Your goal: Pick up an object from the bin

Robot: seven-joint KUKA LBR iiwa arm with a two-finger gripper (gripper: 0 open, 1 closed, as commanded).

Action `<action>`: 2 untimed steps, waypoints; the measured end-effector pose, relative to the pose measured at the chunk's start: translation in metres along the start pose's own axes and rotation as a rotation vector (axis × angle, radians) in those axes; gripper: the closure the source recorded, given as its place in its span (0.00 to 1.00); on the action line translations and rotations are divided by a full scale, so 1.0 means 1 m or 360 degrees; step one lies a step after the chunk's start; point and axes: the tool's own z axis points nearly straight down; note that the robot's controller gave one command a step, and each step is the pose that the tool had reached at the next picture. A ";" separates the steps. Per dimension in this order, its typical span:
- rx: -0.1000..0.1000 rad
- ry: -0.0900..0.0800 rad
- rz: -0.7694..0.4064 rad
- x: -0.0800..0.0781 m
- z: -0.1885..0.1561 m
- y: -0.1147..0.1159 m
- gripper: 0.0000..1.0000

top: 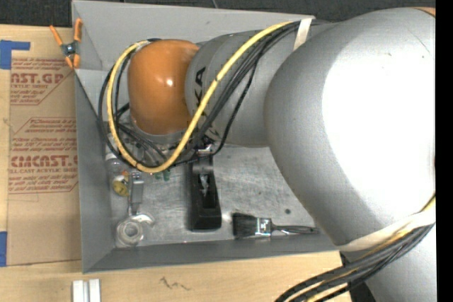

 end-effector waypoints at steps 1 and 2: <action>0.0006 -0.0006 0.0225 0.018 0.043 -0.002 0.00; -0.0006 0.0003 0.0210 0.035 0.043 0.005 1.00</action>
Offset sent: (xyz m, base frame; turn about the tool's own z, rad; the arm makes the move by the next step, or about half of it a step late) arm -0.0213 0.0000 -0.0449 0.1148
